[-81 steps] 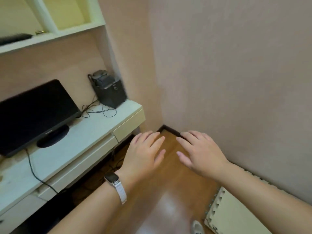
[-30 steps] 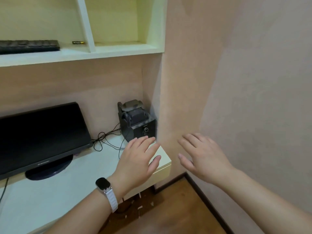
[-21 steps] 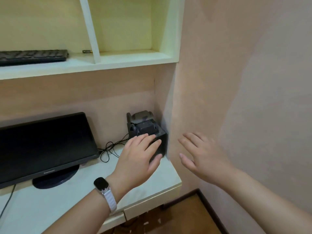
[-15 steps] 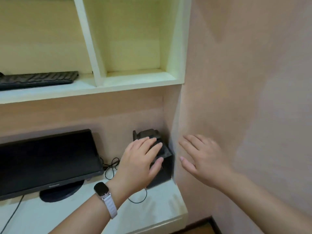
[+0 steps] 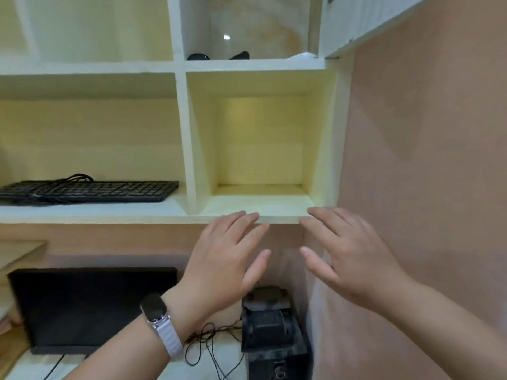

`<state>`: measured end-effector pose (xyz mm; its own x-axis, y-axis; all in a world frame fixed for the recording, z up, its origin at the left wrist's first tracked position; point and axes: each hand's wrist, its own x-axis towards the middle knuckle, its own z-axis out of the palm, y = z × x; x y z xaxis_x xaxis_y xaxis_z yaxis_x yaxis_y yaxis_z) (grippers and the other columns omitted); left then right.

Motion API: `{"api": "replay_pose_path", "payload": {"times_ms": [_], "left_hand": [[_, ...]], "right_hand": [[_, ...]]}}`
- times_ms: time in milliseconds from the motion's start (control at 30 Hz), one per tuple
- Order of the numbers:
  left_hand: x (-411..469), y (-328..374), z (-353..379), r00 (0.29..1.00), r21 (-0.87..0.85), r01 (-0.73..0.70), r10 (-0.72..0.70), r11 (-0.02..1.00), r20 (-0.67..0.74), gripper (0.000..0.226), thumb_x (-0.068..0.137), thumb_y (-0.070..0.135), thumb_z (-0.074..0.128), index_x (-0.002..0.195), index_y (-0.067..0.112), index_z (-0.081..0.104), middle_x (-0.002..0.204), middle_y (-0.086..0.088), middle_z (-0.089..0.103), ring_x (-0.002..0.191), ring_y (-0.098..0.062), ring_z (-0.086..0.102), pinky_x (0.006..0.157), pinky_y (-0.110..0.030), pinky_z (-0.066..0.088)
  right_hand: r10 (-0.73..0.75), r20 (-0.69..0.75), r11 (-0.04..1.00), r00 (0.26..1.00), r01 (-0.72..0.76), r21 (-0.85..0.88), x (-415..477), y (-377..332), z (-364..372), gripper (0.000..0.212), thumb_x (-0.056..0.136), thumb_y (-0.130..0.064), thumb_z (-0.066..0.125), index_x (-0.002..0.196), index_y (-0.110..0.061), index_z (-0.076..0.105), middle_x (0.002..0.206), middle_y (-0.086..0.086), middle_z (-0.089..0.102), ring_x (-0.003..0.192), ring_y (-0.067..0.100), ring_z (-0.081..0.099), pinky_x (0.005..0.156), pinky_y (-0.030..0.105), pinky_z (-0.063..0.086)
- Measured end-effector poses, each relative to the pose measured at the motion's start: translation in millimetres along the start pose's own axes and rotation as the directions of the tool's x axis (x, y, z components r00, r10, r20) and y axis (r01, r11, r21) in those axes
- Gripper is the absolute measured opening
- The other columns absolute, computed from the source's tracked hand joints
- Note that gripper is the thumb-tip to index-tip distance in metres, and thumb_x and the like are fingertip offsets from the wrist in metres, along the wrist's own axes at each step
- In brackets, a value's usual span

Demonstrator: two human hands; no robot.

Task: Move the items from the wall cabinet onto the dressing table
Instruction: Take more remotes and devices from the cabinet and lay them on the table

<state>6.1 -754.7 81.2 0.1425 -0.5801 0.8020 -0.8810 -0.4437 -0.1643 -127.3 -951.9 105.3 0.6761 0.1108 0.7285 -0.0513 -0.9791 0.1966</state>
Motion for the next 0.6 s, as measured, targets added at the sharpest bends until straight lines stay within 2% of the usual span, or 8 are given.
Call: {"api": "replay_pose_path", "payload": {"times_ms": [167, 300, 433, 600], "left_hand": [[56.2, -35.9, -23.3, 0.989, 0.056, -0.051, 0.058, 0.997, -0.134, 0.039, 0.090, 0.038, 0.057, 0.119, 0.014, 0.067, 0.123, -0.007, 0.064, 0.114, -0.029, 0.057, 0.093, -0.038, 0.042], [100.7, -63.8, -46.6, 0.960, 0.143, -0.130, 0.161, 0.981, -0.229, 0.037, 0.091, 0.036, 0.056, 0.117, 0.012, 0.068, 0.121, -0.010, 0.065, 0.112, -0.031, 0.058, 0.091, -0.039, 0.042], [151.0, -86.7, -68.6, 0.906, 0.262, -0.255, 0.325, 0.931, -0.272, 0.037, 0.090, 0.034, 0.059, 0.116, 0.009, 0.068, 0.118, -0.014, 0.066, 0.108, -0.034, 0.061, 0.083, -0.043, 0.050], [205.4, -116.2, -103.2, 0.904, 0.316, -0.246, 0.335, 0.916, -0.268, 0.042, 0.093, 0.037, 0.054, 0.122, 0.009, 0.063, 0.118, -0.013, 0.064, 0.104, -0.033, 0.061, 0.081, -0.043, 0.049]], "right_hand": [[-0.056, -0.155, 0.998, 0.986, 0.052, -0.032, 62.7, 4.3, -32.5, 0.050, 0.089, -0.047, 0.045, 0.117, -0.013, 0.067, 0.121, 0.009, 0.065, 0.109, 0.031, 0.059, 0.085, 0.040, 0.048], [-0.146, -0.261, 0.982, 0.954, 0.109, -0.153, 114.7, 9.8, -55.0, 0.050, 0.089, -0.046, 0.046, 0.118, -0.010, 0.067, 0.118, 0.012, 0.066, 0.105, 0.032, 0.060, 0.082, 0.038, 0.049], [-0.226, -0.280, 0.952, 0.933, 0.152, -0.265, 163.3, 15.1, -66.4, 0.050, 0.089, -0.044, 0.050, 0.117, -0.007, 0.066, 0.115, 0.016, 0.065, 0.102, 0.036, 0.061, 0.078, 0.043, 0.050], [-0.197, -0.233, 0.951, 0.952, 0.128, -0.281, 217.6, 19.3, -79.5, 0.055, 0.088, -0.049, 0.043, 0.119, -0.007, 0.062, 0.114, 0.013, 0.063, 0.101, 0.034, 0.059, 0.078, 0.041, 0.052]]}}
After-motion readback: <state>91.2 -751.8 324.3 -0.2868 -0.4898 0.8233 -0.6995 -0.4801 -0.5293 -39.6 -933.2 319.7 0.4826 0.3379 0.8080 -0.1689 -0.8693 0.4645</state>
